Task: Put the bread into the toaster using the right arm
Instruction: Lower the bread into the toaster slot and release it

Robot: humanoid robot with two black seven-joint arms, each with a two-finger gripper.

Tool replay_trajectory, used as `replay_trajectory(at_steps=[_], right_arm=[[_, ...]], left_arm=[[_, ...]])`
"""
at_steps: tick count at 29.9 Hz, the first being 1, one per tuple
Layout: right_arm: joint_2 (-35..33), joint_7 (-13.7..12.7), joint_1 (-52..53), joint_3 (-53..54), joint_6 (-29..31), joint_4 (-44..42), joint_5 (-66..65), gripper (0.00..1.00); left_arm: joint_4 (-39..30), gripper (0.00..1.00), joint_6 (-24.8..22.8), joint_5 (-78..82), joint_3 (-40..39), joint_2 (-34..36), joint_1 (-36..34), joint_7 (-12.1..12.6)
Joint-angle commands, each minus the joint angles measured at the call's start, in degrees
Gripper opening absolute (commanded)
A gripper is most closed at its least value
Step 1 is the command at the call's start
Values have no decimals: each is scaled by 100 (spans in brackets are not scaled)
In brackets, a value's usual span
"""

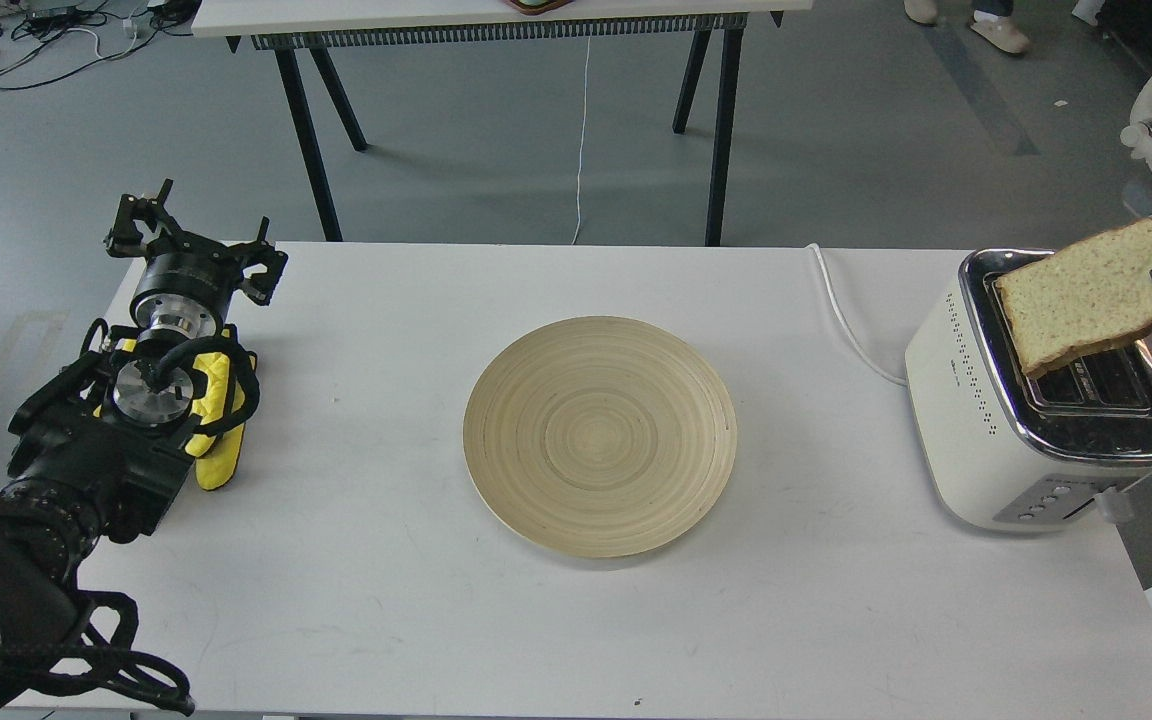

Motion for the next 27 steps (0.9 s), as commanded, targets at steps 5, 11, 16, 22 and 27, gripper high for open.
replay_trajectory(at_steps=[5,11,16,22,27], right_arm=[[-107,0,-8,-21,-1,-13,17,2],[-99,0,-26,-47,-1,-22,9,3],[-46,0,-61,-48,-1,-31,0,5],[-2,0,-61,-21,-1,-57,0,25],[42,0,-44,32,-1,-57,0,42]], left_arm=[[0,100,0,0,0,0,0,0],[0,100,0,0,0,0,0,0],[0,100,0,0,0,0,0,0],[0,100,0,0,0,0,0,0],[0,100,0,0,0,0,0,0]])
